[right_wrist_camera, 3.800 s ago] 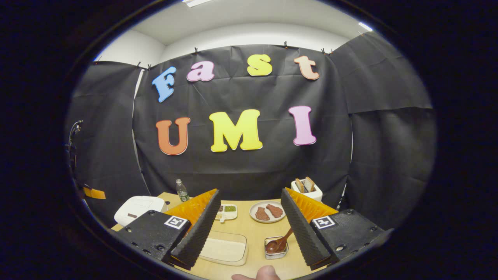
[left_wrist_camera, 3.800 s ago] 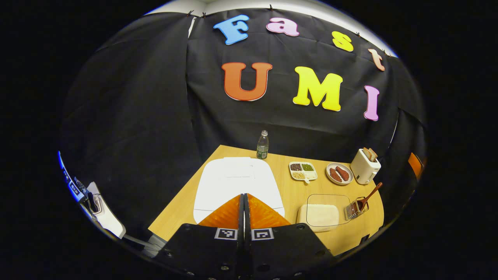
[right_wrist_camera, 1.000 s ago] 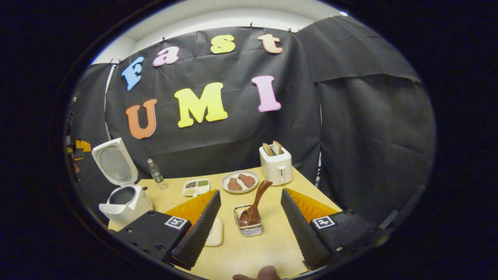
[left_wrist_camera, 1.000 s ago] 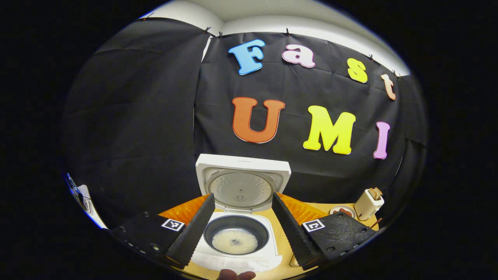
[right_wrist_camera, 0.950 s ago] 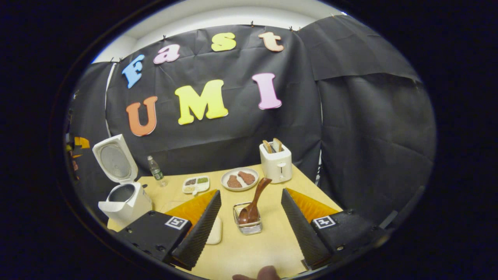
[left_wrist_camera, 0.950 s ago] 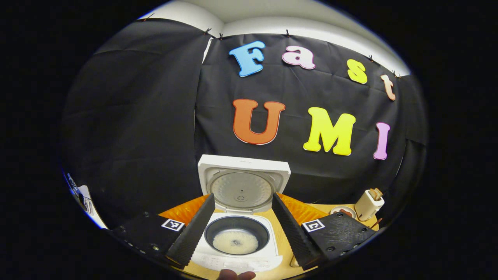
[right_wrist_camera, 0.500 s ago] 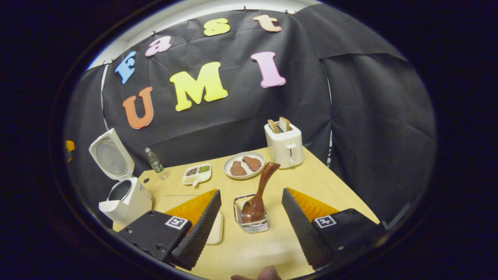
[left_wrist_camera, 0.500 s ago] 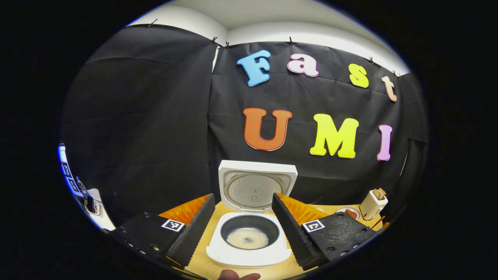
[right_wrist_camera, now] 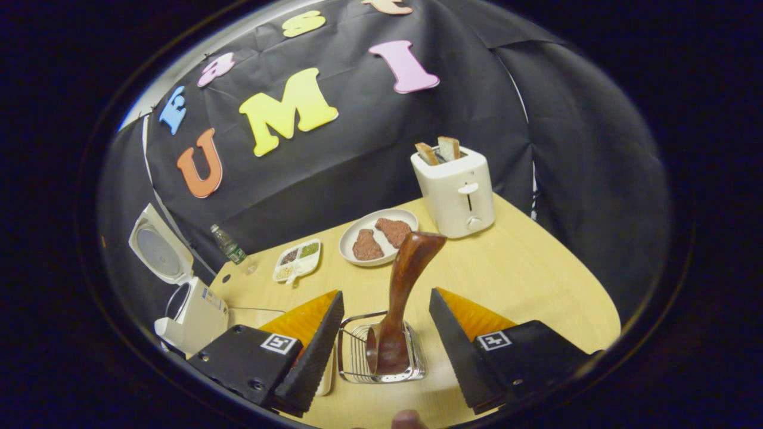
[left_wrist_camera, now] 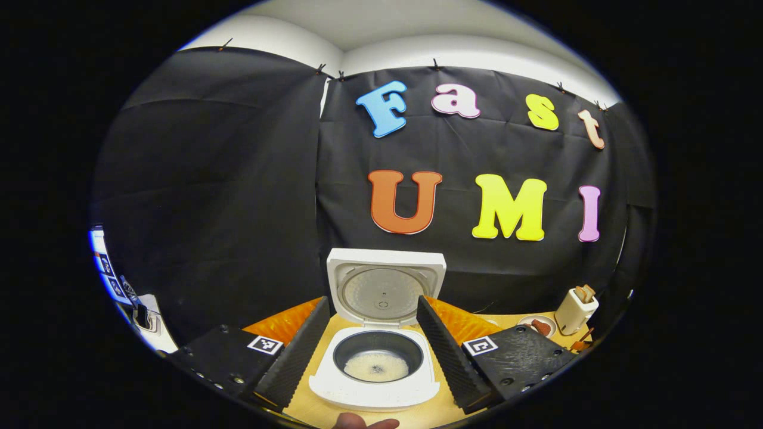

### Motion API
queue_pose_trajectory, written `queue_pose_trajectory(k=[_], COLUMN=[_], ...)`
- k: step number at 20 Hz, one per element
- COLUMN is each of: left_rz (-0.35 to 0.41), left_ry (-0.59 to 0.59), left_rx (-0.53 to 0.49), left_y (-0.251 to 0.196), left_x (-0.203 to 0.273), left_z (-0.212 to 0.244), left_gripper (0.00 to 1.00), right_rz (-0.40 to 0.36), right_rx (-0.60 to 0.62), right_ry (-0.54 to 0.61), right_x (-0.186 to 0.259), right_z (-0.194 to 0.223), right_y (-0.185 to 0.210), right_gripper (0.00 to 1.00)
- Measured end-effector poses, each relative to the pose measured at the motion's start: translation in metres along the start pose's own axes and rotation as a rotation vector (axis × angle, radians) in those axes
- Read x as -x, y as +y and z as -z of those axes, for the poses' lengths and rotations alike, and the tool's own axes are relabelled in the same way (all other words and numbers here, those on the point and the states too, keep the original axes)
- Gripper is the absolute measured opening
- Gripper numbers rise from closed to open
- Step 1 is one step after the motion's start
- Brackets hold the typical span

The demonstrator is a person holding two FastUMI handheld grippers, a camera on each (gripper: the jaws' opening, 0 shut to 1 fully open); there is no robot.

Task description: Close the left gripper, press the button to open the rice cooker; take a wooden spoon from the chopstick holder with the right hand, scoop a spoonful of rice and pour it into the rice cooker, then put the wooden spoon back into the chopstick holder.

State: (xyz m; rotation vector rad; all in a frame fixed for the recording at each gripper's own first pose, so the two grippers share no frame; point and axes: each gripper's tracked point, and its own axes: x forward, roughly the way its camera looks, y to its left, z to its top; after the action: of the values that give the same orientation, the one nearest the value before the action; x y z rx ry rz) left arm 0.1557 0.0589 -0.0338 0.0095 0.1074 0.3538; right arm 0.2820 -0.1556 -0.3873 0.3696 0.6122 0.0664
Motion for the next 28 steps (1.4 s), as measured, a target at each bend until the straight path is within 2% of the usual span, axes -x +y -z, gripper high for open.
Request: queue_pose_trajectory(k=[2, 3, 6, 7, 8, 10, 11, 13, 15, 19, 28], left_rz=[0.006, 0.013, 0.004, -0.004, 0.002, 0.005, 0.005, 0.004, 0.002, -0.007, 0.002], left_ry=[-0.023, -0.008, 0.046, 0.050, 0.055, 0.066, 0.070, 0.071, 0.065, 0.043, 0.033], left_rx=[-0.010, -0.014, -0.065, -0.077, -0.075, -0.071, -0.068, -0.060, -0.060, -0.045, 0.025], left_y=[-0.010, -0.015, -0.019, -0.019, -0.024, -0.028, -0.028, -0.031, -0.031, -0.032, -0.025], left_x=[-0.007, -0.011, -0.027, -0.031, -0.033, -0.037, -0.038, -0.039, -0.039, -0.035, -0.018], left_z=[0.004, 0.014, 0.042, 0.045, 0.047, 0.052, 0.053, 0.053, 0.049, 0.043, 0.027], left_gripper=[0.94, 0.94, 0.94, 0.94, 0.94, 0.94, 0.94, 0.94, 0.94, 0.95, 0.94], right_rz=[-0.035, -0.051, -0.071, -0.076, -0.077, -0.089, -0.103, -0.081, -0.060, -0.040, 0.002], right_rx=[-0.032, -0.053, -0.135, -0.162, -0.180, -0.193, -0.200, -0.171, -0.138, -0.122, -0.034], right_ry=[0.037, 0.053, 0.075, 0.072, 0.069, 0.075, 0.084, 0.093, 0.095, 0.079, -0.001], right_x=[-0.015, -0.021, -0.035, -0.036, -0.037, -0.041, -0.039, -0.036, -0.031, -0.020, 0.013], right_z=[0.009, 0.015, 0.020, 0.019, 0.017, 0.017, 0.017, 0.015, 0.013, 0.007, -0.033], right_y=[0.000, -0.001, -0.009, -0.010, -0.011, -0.008, -0.005, -0.005, -0.004, -0.001, 0.021], right_gripper=[0.90, 0.85, 0.80, 0.75, 0.65, 0.55, 0.46, 0.30, 0.25, 0.18, 0.17])
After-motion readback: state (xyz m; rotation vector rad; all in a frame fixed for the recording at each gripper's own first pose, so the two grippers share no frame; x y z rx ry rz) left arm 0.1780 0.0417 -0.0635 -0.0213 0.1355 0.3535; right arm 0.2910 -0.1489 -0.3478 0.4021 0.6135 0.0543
